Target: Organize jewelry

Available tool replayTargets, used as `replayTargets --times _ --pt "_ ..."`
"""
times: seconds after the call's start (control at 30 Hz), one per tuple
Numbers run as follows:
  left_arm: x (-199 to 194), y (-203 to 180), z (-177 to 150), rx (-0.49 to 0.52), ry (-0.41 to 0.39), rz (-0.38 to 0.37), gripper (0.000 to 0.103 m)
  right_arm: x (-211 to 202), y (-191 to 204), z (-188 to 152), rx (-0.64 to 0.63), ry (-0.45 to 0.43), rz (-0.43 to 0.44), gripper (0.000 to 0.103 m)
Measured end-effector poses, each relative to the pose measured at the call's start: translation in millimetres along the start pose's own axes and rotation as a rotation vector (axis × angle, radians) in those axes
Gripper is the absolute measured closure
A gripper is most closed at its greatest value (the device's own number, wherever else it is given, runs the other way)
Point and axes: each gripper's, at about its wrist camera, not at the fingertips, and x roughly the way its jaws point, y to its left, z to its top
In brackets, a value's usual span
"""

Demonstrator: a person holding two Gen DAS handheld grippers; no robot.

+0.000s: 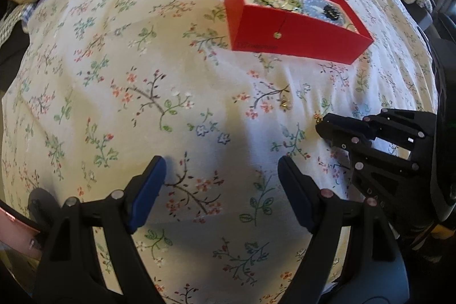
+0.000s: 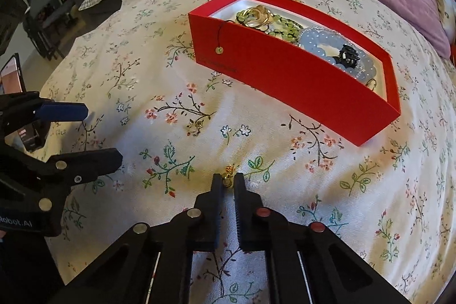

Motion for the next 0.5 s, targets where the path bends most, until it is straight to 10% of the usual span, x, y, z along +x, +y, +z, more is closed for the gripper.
replayTargets --times 0.5 --pt "17 -33 17 0.092 -0.093 -0.194 0.067 -25 -42 -9 0.106 0.017 -0.036 0.097"
